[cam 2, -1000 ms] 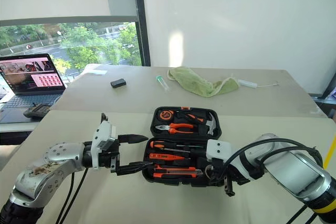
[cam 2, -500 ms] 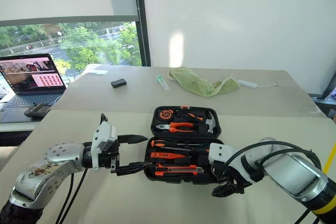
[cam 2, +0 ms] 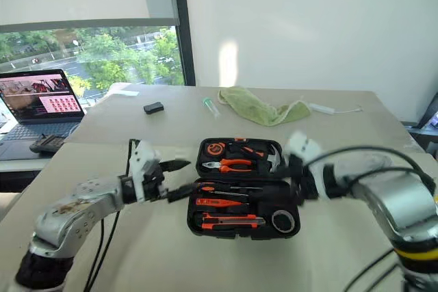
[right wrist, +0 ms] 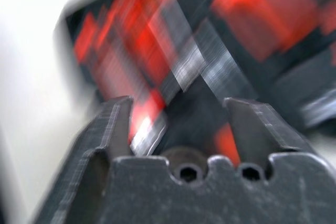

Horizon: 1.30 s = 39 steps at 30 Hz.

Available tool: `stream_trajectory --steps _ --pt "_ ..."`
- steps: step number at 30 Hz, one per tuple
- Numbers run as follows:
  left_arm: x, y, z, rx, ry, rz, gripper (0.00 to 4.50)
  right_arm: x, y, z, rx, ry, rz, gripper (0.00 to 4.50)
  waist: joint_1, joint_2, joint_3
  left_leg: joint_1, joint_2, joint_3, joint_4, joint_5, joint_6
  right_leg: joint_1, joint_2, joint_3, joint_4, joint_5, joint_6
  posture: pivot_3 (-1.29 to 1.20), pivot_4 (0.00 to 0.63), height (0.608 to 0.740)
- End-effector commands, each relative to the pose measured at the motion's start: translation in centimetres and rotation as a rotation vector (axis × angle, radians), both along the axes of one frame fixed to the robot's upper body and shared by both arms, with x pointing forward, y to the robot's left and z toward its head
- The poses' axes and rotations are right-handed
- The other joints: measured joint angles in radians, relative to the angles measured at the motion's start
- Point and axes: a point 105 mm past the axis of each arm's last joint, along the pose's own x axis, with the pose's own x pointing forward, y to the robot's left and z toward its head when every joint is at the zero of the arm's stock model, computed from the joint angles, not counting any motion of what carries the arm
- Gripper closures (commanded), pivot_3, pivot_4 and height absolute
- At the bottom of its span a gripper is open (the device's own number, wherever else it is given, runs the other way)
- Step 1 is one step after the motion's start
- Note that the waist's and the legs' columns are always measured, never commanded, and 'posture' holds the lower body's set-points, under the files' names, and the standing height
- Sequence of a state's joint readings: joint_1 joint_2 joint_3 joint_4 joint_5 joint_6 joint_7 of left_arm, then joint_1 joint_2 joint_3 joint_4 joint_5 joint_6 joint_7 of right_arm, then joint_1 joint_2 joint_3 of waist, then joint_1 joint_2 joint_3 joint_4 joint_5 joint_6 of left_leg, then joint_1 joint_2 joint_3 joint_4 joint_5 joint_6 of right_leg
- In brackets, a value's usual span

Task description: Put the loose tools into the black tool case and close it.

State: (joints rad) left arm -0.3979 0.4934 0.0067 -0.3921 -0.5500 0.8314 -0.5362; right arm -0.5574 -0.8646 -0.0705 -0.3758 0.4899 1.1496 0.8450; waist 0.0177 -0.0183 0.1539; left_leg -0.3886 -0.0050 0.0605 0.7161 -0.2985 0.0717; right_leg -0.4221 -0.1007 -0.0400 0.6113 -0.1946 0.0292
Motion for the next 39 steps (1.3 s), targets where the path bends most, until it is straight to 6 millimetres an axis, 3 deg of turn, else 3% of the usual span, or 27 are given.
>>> stream_trajectory --steps 1,5,13,16,19,22,26,27,32,36,39 --pt "2.6 1.2 0.4 -0.015 0.058 0.254 0.0 3.4 -2.8 0.7 0.006 -0.117 -0.242 0.06 0.003 -0.001 0.001 -0.001 0.0 0.0 0.0 0.0 -0.001 0.0 0.001 0.0 0.0 0.0 0.0 0.0 0.15 0.74" --pt "5.3 1.7 -1.2 0.048 0.191 0.497 0.0 6.3 -4.1 0.0 0.009 -0.105 -0.427 0.06 0.0 -0.001 0.001 -0.003 -0.002 0.001 -0.002 0.005 -0.008 -0.004 0.001 0.001 0.0 0.0 0.0 0.0 0.15 0.74" --pt "7.7 1.7 -4.6 0.054 0.433 0.538 0.0 8.8 -4.6 -3.7 -0.088 0.125 -0.509 0.06 -0.01 -0.001 0.001 -0.003 0.0 0.001 -0.004 0.007 -0.01 -0.003 0.005 0.0 0.001 0.0 0.0 0.0 0.15 0.74" --pt "7.7 1.0 -5.1 0.07 0.453 0.492 0.81 8.8 -4.9 -5.4 -0.121 0.183 -0.495 0.83 -0.01 -0.001 0.0 -0.003 0.0 0.001 -0.004 0.007 -0.01 -0.003 0.005 0.0 0.0 0.0 0.0 0.0 0.15 0.74" --pt "7.4 0.4 -5.3 0.059 0.47 0.439 1.93 8.7 -4.8 -6.0 -0.098 0.217 -0.476 1.82 -0.012 -0.001 0.0 -0.001 0.0 0.001 -0.004 0.007 -0.01 -0.001 0.005 0.001 0.0 0.0 0.0 0.0 0.15 0.74" --pt "7.2 -0.3 -5.2 0.005 0.487 0.386 2.87 8.4 -4.3 -5.8 -0.062 0.21 -0.439 2.75 -0.012 0.0 0.0 0.0 0.0 0.001 -0.004 0.006 -0.01 -0.001 0.004 0.002 0.0 0.0 0.0 0.0 0.15 0.74" --pt "7.5 -1.0 -4.8 -0.039 0.477 0.336 4.46 8.4 -3.0 -4.6 0.027 0.113 -0.374 4.26 -0.009 0.0 0.0 -0.001 0.001 0.001 -0.004 0.006 -0.011 -0.002 0.003 0.001 0.0 0.0 0.0 0.0 0.15 0.74" --pt "7.7 -1.1 -4.5 -0.038 0.445 0.323 4.5 8.6 -2.7 -4.2 0.047 0.078 -0.367 4.44 -0.009 0.0 0.0 0.0 0.001 0.001 -0.004 0.006 -0.011 -0.002 0.003 0.002 0.001 0.0 0.0 0.0 0.15 0.74" --pt "8.8 -1.5 -2.3 -0.023 0.267 0.245 4.5 8.7 -1.5 -2.9 0.102 -0.038 -0.312 4.44 -0.011 0.0 0.0 -0.001 0.001 0.001 -0.004 0.008 -0.014 -0.004 0.003 0.002 0.001 0.003 -0.004 0.0 0.15 0.74" --pt "9.9 -1.8 0.9 0.03 -0.039 0.178 4.5 8.8 0.4 -0.7 0.098 -0.251 -0.232 4.44 -0.017 0.001 0.001 -0.002 0.002 0.001 -0.005 0.01 -0.016 -0.007 0.004 0.002 0.002 0.004 -0.007 0.0 0.15 0.74" --pt "9.5 -2.1 2.5 0.048 -0.228 0.106 4.5 8.3 1.1 0.0 0.069 -0.36 -0.213 4.44 -0.019 0.001 0.001 -0.014 0.002 0.003 -0.005 0.013 -0.018 -0.022 0.004 0.004 0.005 0.006 -0.008 0.0 0.15 0.74"
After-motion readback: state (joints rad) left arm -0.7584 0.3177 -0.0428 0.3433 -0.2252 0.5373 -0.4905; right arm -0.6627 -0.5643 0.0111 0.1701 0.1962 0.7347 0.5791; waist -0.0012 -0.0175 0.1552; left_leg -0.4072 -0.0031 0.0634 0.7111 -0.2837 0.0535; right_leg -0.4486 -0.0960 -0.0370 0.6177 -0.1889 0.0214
